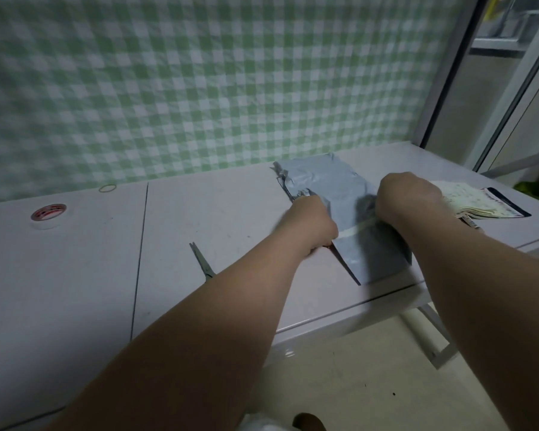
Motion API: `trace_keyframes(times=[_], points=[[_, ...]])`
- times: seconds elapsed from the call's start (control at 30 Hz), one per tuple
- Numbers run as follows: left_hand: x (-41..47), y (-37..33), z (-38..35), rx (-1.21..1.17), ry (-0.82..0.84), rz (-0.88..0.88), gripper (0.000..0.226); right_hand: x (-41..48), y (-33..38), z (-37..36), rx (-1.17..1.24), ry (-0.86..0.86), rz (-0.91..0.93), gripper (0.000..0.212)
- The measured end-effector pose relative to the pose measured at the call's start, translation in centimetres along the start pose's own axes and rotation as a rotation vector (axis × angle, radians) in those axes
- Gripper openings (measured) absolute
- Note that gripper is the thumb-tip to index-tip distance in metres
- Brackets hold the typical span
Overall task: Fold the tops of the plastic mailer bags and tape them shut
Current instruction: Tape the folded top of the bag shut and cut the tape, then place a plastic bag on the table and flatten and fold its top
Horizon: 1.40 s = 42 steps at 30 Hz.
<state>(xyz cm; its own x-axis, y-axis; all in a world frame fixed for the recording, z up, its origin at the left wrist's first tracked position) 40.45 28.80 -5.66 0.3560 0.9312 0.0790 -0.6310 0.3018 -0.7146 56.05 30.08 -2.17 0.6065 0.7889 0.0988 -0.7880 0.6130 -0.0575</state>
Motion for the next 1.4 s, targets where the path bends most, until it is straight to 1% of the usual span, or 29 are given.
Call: trace_keyframes(times=[0.1, 0.17, 0.27, 0.3, 0.33, 0.4, 0.47, 0.5, 0.53, 0.57, 0.6, 0.63, 0.77, 0.87, 0.93, 1.0, 1.03, 1.07, 1.13, 1.2, 1.27, 1.4], points=[[0.6, 0.1, 0.1, 0.078, -0.058, -0.049, 0.02, 0.2, 0.2, 0.2, -0.02, -0.052, 0.005, 0.023], [0.9, 0.2, 0.0, 0.089, -0.052, -0.041, 0.022, 0.5, 0.1, 0.2, -0.038, -0.096, 0.002, 0.025], [0.7, 0.1, 0.2, 0.12, 0.038, 0.066, 0.033, 0.4, 0.1, -0.6, -0.104, -0.062, 0.005, 0.027], [0.5, -0.3, 0.4, 0.166, 0.068, 0.103, 0.036, 0.3, 0.2, -0.7, -0.129, -0.056, -0.001, 0.028], [0.4, -0.9, 0.9, 0.214, 0.04, 0.11, 0.036, 0.3, 0.4, -0.7, -0.155, -0.074, -0.007, 0.029], [0.0, -2.1, 1.6, 0.345, -0.019, 0.068, 0.036, 0.2, 1.1, -0.2, -0.19, -0.151, 0.004, 0.033], [-0.2, -2.6, 1.8, 0.446, -0.098, -0.015, 0.041, 0.1, 2.4, -0.4, -0.106, -0.203, 0.064, 0.035], [-0.3, -2.7, 1.4, 0.462, -0.091, -0.073, 0.047, -0.1, 2.9, -1.1, -0.008, -0.19, 0.102, 0.036], [-0.3, -2.5, 0.4, 0.481, -0.005, -0.114, 0.055, -0.3, 3.3, -2.0, 0.109, -0.14, 0.124, 0.039], [-0.3, -1.9, -0.8, 0.514, 0.117, -0.13, 0.062, -0.4, 3.4, -3.1, 0.216, -0.059, 0.124, 0.045], [-0.4, -1.1, -1.8, 0.539, 0.214, -0.112, 0.066, -0.5, 3.3, -4.2, 0.285, 0.029, 0.108, 0.053], [-0.5, -0.3, -2.2, 0.561, 0.276, -0.077, 0.067, -0.6, 3.1, -5.1, 0.318, 0.092, 0.09, 0.06], [-0.8, 1.2, -2.2, 0.623, 0.352, -0.017, 0.08, -0.4, 1.9, -6.4, 0.295, 0.142, 0.024, 0.073], [-1.3, 0.9, -1.2, 0.623, 0.383, 0.003, 0.085, -0.6, 1.7, -6.3, 0.248, 0.207, -0.015, 0.075], [-1.7, 0.7, -0.4, 0.626, 0.377, -0.004, 0.084, -0.9, 1.7, -5.5, 0.231, 0.21, -0.068, 0.074], [-2.2, 0.7, 0.4, 0.614, 0.336, -0.025, 0.08, -1.6, 2.0, -3.9, 0.225, 0.139, -0.075, 0.066], [-2.5, 0.6, 1.0, 0.589, 0.293, -0.037, 0.075, -2.2, 2.4, -2.9, 0.232, 0.078, -0.034, 0.057], [-3.0, 0.6, 1.9, 0.553, 0.23, -0.053, 0.067, -3.1, 3.0, -1.7, 0.261, 0.014, 0.025, 0.047], [-4.1, 0.7, 4.2, 0.487, 0.058, -0.093, 0.042, -5.1, 4.2, 0.8, 0.366, -0.088, 0.111, 0.032], [-5.6, 1.0, 7.1, 0.483, -0.089, -0.1, 0.027, -7.3, 5.5, 2.8, 0.449, -0.145, 0.157, 0.026], [-7.4, 1.8, 9.7, 0.482, -0.166, -0.089, 0.026, -9.5, 7.3, 4.3, 0.483, -0.176, 0.203, 0.023], [-12.1, 4.4, 14.9, 0.428, -0.245, -0.064, 0.03, -14.5, 11.4, 6.2, 0.52, -0.162, 0.308, 0.025]])
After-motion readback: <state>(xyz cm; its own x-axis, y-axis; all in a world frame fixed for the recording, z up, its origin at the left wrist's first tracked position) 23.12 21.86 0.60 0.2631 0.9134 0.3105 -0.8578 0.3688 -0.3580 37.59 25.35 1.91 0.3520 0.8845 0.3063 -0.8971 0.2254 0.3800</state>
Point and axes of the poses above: each hand's wrist, its own x-axis towards the middle knuckle, its own z-axis out of the back of the hand, y = z × x, the point moved 6 cm from there along x, towards the middle knuckle, and after that the axes turned 15 degrees about -z, right-handed, at the moved point
